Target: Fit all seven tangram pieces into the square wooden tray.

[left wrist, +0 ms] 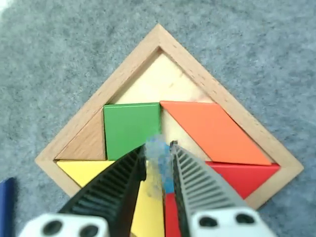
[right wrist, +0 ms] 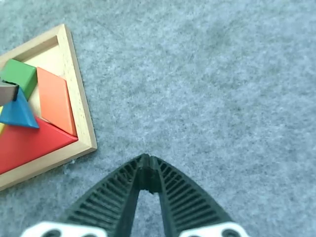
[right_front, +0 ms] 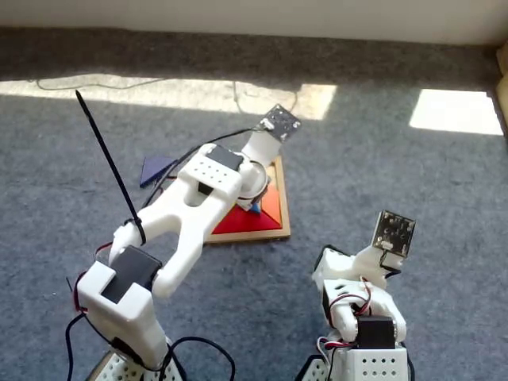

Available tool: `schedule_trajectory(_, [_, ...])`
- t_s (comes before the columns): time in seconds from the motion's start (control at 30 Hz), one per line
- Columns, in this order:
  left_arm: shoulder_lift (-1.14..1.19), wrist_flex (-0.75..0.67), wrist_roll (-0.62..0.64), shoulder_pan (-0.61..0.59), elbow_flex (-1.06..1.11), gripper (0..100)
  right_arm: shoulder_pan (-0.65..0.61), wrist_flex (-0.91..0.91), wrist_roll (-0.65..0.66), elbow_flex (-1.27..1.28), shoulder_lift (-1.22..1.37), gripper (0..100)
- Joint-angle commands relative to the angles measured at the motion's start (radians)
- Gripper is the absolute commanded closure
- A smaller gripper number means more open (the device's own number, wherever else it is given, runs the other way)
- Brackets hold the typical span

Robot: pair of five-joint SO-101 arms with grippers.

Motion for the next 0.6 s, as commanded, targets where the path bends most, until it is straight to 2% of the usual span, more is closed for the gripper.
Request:
schedule_trajectory(0.0, [-0.074,0.0,0.011,-0.05,-0.027,91,0.012,0.001,0.005,0.124,-0.002,99.3])
schedule_trajectory(0.33, [-0.07,-0.005,0.011,-0.044,0.071,91,0.012,0.001,0.005,0.124,-0.002,99.3])
schedule_trajectory(0.57, [-0.071,-0.006,0.011,0.038,0.061,91,0.012,0.001,0.005,0.124,-0.002,99.3])
